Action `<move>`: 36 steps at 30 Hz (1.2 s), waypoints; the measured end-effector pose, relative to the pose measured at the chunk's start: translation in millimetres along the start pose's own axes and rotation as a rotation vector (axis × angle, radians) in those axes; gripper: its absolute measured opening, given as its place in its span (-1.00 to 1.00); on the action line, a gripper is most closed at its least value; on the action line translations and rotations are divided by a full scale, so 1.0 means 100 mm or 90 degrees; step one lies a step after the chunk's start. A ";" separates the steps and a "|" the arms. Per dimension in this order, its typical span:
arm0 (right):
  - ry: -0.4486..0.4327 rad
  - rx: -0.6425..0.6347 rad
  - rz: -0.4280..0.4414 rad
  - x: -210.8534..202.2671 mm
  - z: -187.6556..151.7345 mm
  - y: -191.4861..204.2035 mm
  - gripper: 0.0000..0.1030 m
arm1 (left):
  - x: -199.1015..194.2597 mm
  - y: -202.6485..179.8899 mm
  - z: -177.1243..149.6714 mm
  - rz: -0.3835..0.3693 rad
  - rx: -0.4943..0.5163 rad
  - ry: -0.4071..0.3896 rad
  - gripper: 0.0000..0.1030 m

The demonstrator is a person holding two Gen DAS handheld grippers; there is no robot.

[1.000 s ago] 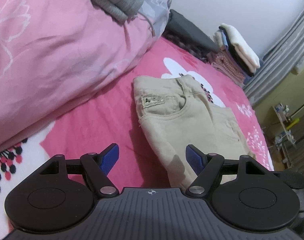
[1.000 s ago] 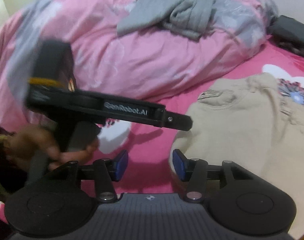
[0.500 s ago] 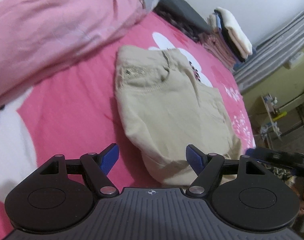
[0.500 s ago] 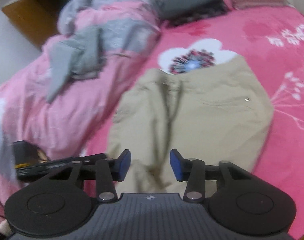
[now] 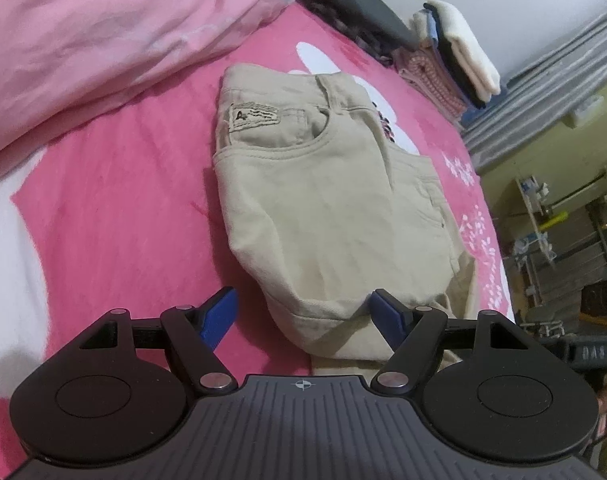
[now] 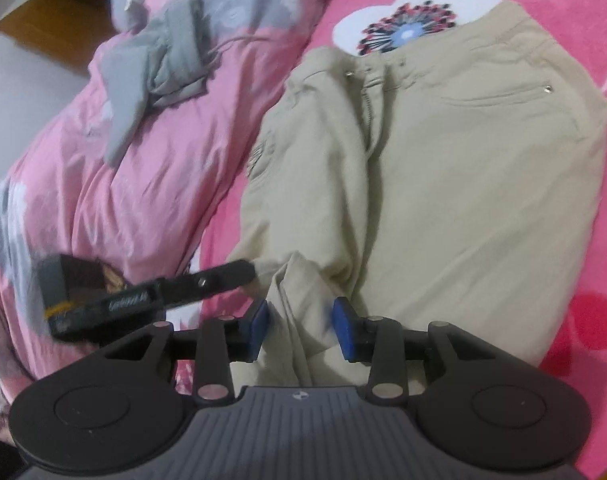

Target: Fold clothes

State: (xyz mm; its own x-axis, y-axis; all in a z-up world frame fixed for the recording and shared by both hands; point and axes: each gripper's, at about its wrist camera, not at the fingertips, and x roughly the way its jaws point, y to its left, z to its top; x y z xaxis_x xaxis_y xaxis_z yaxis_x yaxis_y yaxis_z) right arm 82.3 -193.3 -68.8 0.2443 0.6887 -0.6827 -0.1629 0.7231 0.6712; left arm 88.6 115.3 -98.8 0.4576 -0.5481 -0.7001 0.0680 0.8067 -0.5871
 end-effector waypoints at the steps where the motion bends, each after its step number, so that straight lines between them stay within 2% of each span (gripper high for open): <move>1: 0.004 -0.011 0.003 -0.01 -0.02 0.04 -0.24 | -0.01 0.01 0.00 -0.002 -0.005 0.002 0.43; 9: 0.023 -0.114 -0.004 -0.07 -0.22 0.43 -0.24 | -0.04 0.03 0.03 -0.028 -0.037 -0.002 0.44; 15: 0.050 -0.180 -0.003 -0.11 -0.44 0.71 -0.24 | 0.07 -0.04 -0.02 -0.024 -0.027 0.031 0.44; 23: 0.103 -0.264 0.010 -0.05 -0.80 1.03 -0.22 | 0.18 -0.13 -0.14 -0.012 0.010 0.050 0.08; 27: 0.098 -0.268 0.007 -0.16 -0.72 1.03 -0.20 | 0.18 -0.17 -0.15 0.004 0.039 0.045 0.00; 31: 0.043 -0.234 0.001 -0.37 -0.48 0.89 -0.20 | 0.17 -0.12 -0.14 0.011 0.037 0.044 -0.06; 34: 0.015 -0.226 -0.053 -0.42 -0.32 0.78 -0.20 | 0.17 -0.10 -0.14 0.013 0.033 0.043 -0.12; 36: 0.022 -0.224 -0.080 -0.35 -0.26 0.69 -0.21 | 0.16 -0.10 -0.14 0.015 0.034 0.041 -0.18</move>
State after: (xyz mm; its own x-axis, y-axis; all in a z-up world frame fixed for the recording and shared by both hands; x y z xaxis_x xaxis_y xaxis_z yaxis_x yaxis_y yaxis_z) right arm 38.1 -166.3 -6.4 0.2514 0.5901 -0.7672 -0.4536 0.7721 0.4452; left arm 82.8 95.3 -110.2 0.4023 -0.5399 -0.7394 0.1060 0.8296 -0.5481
